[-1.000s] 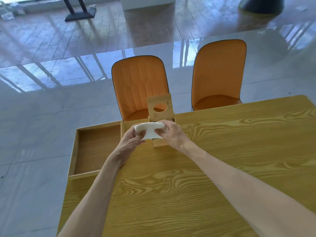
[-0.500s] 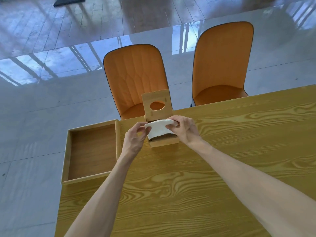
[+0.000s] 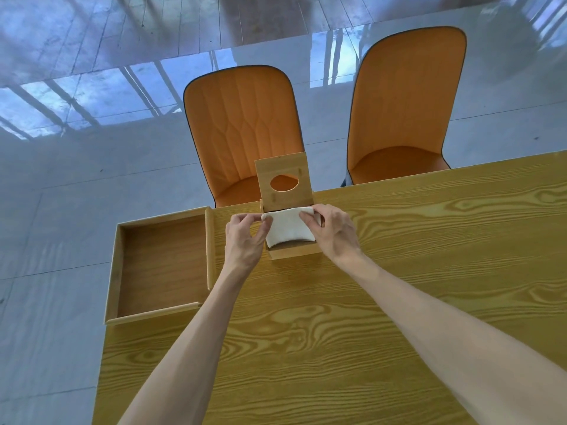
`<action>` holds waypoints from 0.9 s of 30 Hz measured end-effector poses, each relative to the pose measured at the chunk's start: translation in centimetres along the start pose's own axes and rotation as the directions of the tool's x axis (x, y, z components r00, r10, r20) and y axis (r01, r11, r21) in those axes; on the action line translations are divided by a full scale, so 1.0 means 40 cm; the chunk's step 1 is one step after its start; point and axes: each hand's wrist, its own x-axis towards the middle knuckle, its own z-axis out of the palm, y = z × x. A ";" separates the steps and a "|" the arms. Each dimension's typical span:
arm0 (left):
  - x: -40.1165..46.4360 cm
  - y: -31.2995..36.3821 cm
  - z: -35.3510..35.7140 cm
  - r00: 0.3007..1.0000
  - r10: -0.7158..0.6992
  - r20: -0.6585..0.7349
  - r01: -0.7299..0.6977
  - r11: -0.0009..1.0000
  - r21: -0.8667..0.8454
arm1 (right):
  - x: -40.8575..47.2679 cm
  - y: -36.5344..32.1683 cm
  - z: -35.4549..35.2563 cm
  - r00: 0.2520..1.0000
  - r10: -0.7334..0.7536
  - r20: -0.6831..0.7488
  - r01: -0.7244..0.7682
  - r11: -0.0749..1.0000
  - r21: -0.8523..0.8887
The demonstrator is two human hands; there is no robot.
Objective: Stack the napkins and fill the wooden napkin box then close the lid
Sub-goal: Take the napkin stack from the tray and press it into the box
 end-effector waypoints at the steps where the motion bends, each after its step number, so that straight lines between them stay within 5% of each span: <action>1: 0.004 0.002 0.003 1.000 -0.019 0.001 0.019 1.000 0.005 | 0.004 0.000 0.001 1.000 0.029 0.002 -0.029 1.000 -0.008; 8: 0.016 0.009 0.025 0.997 -0.076 -0.020 0.077 0.996 0.051 | 0.019 -0.011 0.006 0.991 0.116 -0.063 -0.119 0.991 -0.053; 13: 0.017 0.010 0.034 0.999 0.015 -0.051 -0.004 0.977 0.212 | 0.022 -0.009 0.020 0.982 0.160 -0.102 -0.166 0.984 -0.060; 21: 0.014 0.017 0.059 0.984 -0.016 -0.175 0.033 0.995 0.095 | 0.039 0.003 0.027 0.972 0.197 -0.128 -0.206 0.976 -0.065; 27: 0.016 0.020 0.045 0.988 -0.064 -0.144 0.069 0.997 0.028 | 0.046 0.007 0.025 0.970 0.213 -0.115 -0.224 0.970 -0.091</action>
